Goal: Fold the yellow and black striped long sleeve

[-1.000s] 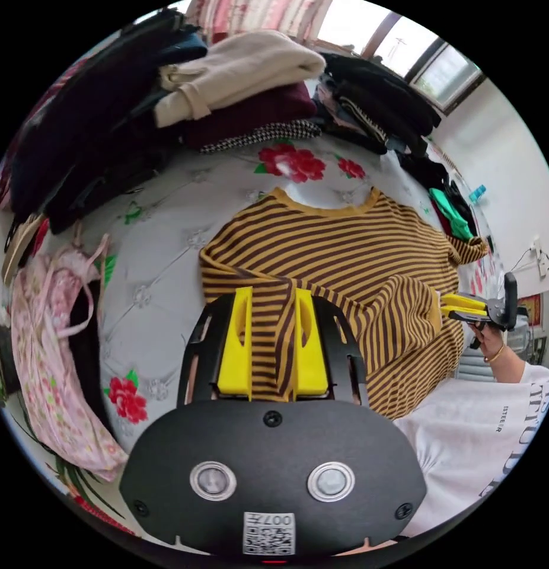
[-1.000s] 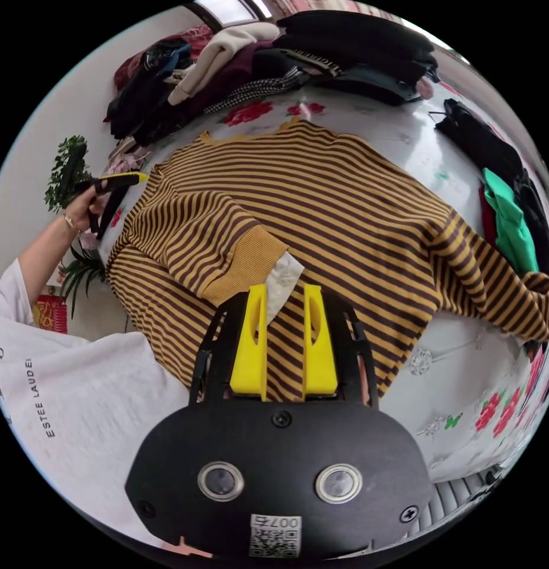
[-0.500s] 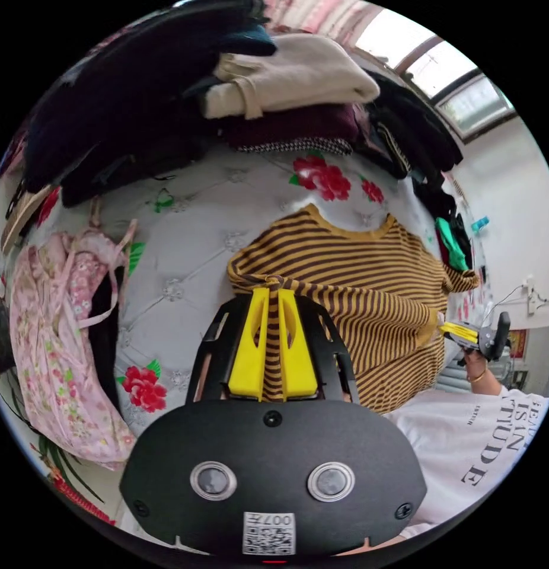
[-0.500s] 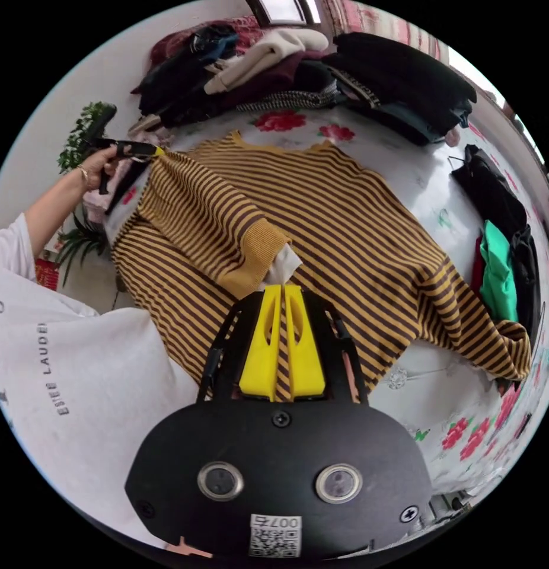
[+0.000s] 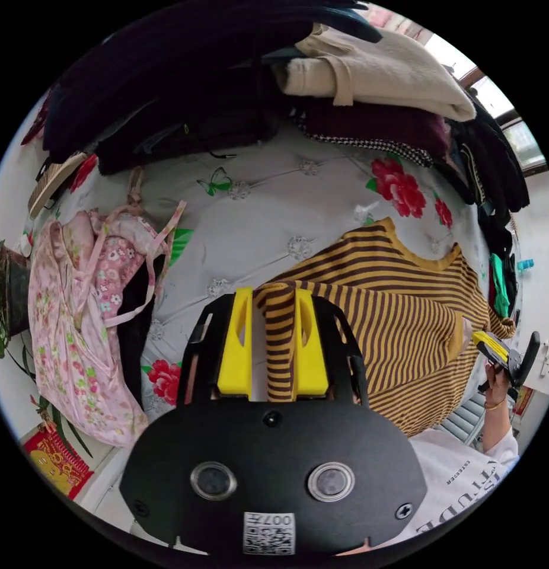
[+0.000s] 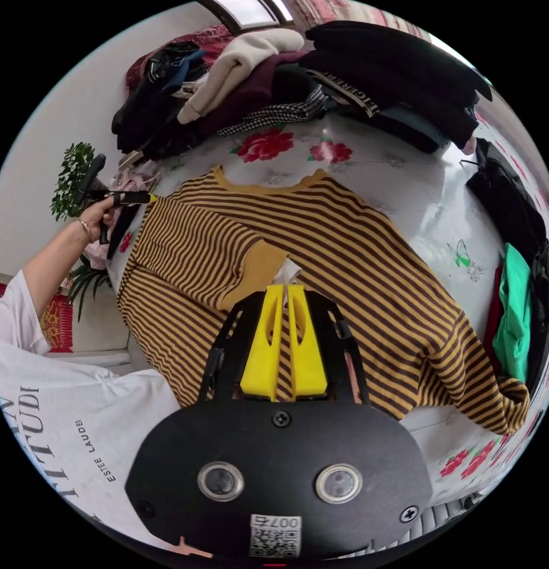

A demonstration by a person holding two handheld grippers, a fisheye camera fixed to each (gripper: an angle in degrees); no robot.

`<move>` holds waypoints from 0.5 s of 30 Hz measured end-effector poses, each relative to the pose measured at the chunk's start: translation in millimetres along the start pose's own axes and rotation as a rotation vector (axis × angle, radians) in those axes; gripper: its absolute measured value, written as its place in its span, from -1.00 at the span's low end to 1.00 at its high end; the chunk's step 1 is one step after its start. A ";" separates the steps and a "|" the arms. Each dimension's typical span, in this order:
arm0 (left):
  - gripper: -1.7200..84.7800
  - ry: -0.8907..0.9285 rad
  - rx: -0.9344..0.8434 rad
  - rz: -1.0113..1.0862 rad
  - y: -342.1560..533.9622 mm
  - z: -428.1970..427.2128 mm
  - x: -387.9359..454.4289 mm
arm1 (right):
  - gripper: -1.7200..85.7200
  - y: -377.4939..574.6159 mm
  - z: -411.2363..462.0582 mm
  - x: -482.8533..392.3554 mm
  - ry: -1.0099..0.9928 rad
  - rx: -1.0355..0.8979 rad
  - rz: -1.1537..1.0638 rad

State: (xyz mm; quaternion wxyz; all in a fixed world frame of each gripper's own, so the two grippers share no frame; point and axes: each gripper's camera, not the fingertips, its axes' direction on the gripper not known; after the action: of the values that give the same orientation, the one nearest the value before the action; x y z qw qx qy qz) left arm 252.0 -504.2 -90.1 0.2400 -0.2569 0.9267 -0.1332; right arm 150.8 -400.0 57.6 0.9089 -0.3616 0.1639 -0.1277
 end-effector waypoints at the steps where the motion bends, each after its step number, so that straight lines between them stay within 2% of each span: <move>1: -0.69 0.007 0.008 -0.026 3.1 -3.9 -10.1 | -0.93 3.2 1.1 3.8 -0.016 0.009 0.002; 4: -0.75 -0.016 0.103 -0.144 27.2 -28.6 -36.7 | -0.89 25.1 5.2 11.1 -0.059 0.045 0.011; 7: -0.75 -0.017 0.209 -0.091 62.9 -47.6 -29.4 | -0.86 50.6 40.5 19.3 -0.087 -0.076 0.055; 9: -0.76 0.034 0.254 -0.041 86.3 -47.6 -18.3 | -0.85 70.7 36.5 23.3 -0.123 0.029 0.089; 12: -0.77 0.084 0.218 -0.034 121.9 -24.8 -5.2 | -0.82 105.1 9.6 39.7 -0.084 0.170 0.233; 15: -0.80 0.081 0.166 -0.037 150.3 -3.1 5.2 | -0.80 153.6 -34.9 77.8 0.023 0.342 0.423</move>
State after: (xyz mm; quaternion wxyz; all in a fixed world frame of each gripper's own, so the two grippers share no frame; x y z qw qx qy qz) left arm 184.6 -381.5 -145.1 0.2202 -0.2478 0.9164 -0.2244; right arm 225.7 -340.3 -89.8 0.9613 -0.1590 0.2221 0.0351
